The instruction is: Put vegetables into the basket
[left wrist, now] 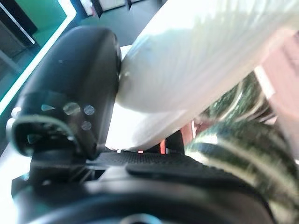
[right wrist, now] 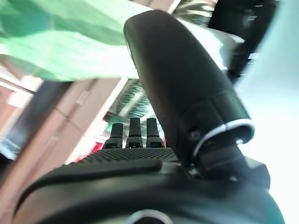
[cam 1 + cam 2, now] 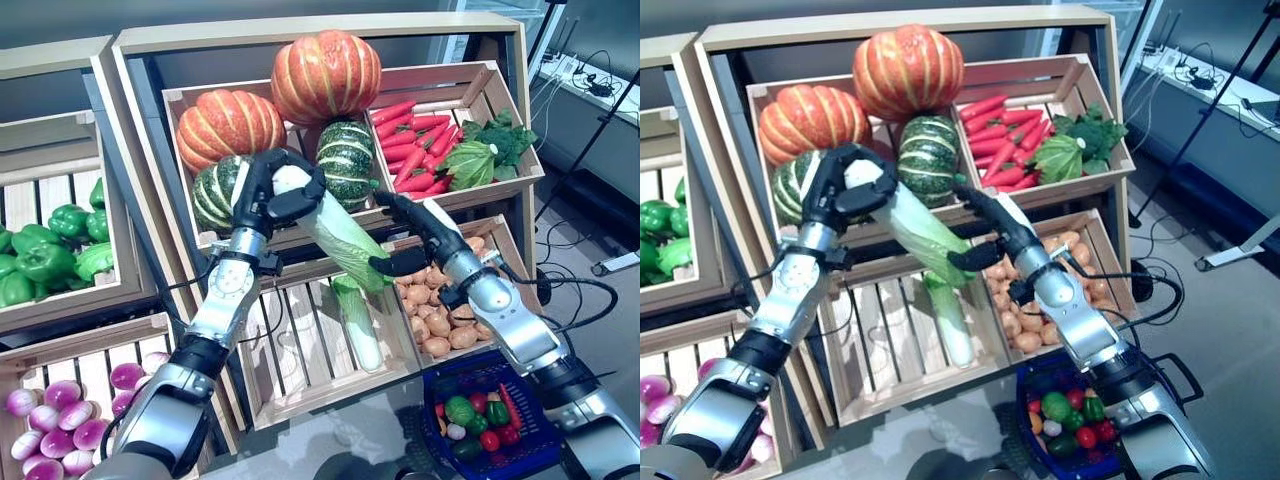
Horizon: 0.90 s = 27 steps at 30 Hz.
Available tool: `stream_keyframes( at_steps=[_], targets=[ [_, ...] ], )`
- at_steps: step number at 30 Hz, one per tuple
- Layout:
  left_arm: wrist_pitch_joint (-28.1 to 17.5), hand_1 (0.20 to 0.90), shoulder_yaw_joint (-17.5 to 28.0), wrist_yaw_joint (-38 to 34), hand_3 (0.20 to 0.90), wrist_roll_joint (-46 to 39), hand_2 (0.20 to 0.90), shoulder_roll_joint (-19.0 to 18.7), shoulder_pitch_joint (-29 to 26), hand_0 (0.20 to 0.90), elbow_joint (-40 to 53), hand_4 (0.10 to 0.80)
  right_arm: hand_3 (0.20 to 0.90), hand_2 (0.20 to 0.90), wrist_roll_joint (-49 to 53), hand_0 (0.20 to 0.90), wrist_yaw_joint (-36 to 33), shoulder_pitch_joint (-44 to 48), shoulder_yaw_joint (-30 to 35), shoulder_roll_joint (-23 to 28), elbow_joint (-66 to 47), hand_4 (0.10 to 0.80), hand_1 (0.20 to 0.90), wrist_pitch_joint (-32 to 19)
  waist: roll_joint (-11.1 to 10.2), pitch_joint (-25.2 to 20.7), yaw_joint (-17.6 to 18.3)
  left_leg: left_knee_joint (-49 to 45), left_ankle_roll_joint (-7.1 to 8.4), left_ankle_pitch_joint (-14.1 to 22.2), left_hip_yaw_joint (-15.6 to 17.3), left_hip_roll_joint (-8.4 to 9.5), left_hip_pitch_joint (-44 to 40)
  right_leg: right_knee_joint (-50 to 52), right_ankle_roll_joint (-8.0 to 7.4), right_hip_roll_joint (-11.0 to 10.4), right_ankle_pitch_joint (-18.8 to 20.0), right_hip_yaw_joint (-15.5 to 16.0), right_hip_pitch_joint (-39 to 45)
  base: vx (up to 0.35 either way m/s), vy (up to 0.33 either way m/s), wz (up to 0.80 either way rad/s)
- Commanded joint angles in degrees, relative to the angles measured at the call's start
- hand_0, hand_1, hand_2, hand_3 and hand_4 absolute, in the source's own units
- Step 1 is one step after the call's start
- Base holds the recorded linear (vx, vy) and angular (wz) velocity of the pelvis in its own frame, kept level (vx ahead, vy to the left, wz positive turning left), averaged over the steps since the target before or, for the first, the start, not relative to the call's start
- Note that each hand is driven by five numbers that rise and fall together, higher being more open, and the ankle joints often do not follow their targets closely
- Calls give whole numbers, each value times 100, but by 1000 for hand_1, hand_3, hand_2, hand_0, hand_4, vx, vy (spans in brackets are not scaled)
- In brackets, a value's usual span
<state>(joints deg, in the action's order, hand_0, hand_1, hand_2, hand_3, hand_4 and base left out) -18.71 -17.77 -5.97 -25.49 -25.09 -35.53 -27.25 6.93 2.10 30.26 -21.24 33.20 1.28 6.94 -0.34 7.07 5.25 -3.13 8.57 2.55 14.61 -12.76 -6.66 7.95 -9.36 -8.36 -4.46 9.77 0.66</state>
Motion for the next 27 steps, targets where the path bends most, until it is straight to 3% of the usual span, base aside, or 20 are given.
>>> stream_keyframes(
  at_steps=[1, 3, 14, 27],
  targets=[
    [-460, 300, 111, -51, 300, 10, 300, -86, -340, 300, 476, 400, 900, 900, -395, 900, -330, 820, 102, -19, -353, 800, 900, -338, -111, -469, 37, -7, -526, 56, -31, 683, 47, -143, 288, 317, 23, -164, 241, 0, 0, 0],
    [-427, 300, 76, -68, 300, -25, 300, -47, -369, 300, 444, 400, 900, 900, -403, 900, -306, 865, 82, -11, -330, 800, 900, -359, -112, -481, 34, 81, -520, 28, -39, 705, 8, -231, 266, 314, 72, -166, 286, -33, 19, 0],
    [-618, 300, -63, 167, 300, -99, 300, 176, -372, 300, 191, 400, 900, 900, 2372, 900, 1195, 935, -336, -490, 207, 800, 900, 375, -197, -572, -56, 341, -465, -91, -85, 761, -53, -573, 217, 241, 273, -91, 420, -22, 11, 1],
    [-616, 300, -340, 90, 300, -17, 300, 108, -607, 300, 229, 400, 900, 900, 3341, 900, 1680, 1073, -416, -688, 1067, 800, 900, 864, -242, -683, -82, 594, -439, -198, -171, 795, -35, -835, 208, 231, 404, -46, 461, -3, 2, 5]
  ],
)
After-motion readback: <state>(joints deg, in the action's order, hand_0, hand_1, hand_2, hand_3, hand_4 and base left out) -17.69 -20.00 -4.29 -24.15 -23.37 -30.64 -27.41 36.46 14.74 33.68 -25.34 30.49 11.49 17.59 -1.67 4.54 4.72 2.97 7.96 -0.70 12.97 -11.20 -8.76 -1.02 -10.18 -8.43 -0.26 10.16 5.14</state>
